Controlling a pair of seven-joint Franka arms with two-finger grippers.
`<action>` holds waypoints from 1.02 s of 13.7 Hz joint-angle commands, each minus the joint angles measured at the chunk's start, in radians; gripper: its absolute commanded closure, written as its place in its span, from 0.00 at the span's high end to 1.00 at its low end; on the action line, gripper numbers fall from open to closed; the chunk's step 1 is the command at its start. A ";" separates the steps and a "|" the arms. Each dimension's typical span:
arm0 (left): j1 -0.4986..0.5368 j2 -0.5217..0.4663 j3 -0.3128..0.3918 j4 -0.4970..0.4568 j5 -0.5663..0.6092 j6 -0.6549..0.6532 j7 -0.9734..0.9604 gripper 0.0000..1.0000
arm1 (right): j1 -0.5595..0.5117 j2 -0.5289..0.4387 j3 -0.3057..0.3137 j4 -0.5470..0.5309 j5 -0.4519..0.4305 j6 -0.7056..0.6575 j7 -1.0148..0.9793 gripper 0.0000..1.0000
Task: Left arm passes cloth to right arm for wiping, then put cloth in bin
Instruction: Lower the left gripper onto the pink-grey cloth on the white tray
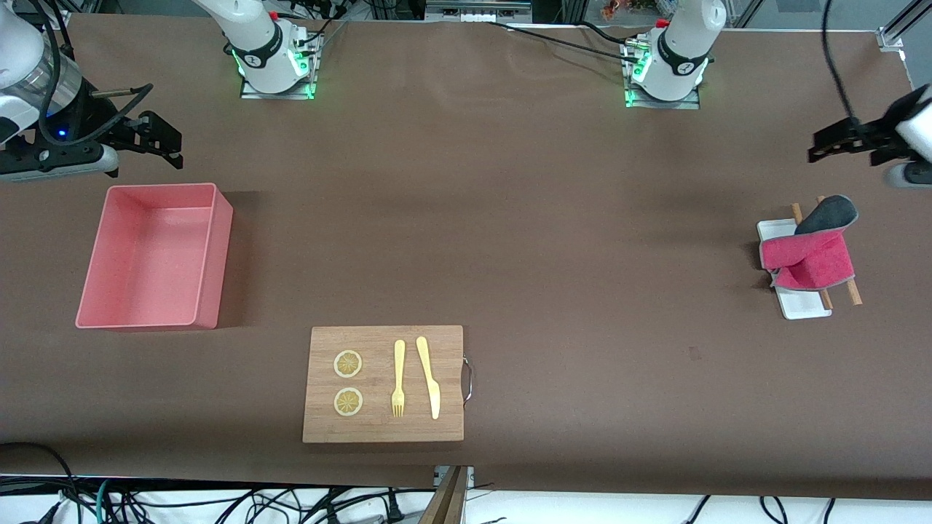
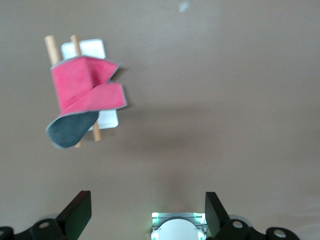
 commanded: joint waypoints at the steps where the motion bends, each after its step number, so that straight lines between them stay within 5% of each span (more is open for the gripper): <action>1: 0.026 0.035 0.104 -0.010 -0.026 -0.007 0.200 1.00 | -0.007 0.019 -0.002 0.014 -0.011 0.021 -0.008 1.00; 5: 0.032 0.125 0.215 -0.025 -0.066 0.057 0.520 1.00 | -0.013 0.037 -0.004 0.016 -0.011 0.030 -0.009 1.00; 9: 0.052 0.147 0.254 -0.186 -0.067 0.262 0.842 1.00 | -0.013 0.042 -0.004 0.016 -0.011 0.021 -0.009 1.00; 14: 0.127 0.254 0.307 -0.243 -0.153 0.478 1.144 1.00 | -0.050 0.051 0.001 0.016 -0.003 0.022 -0.018 1.00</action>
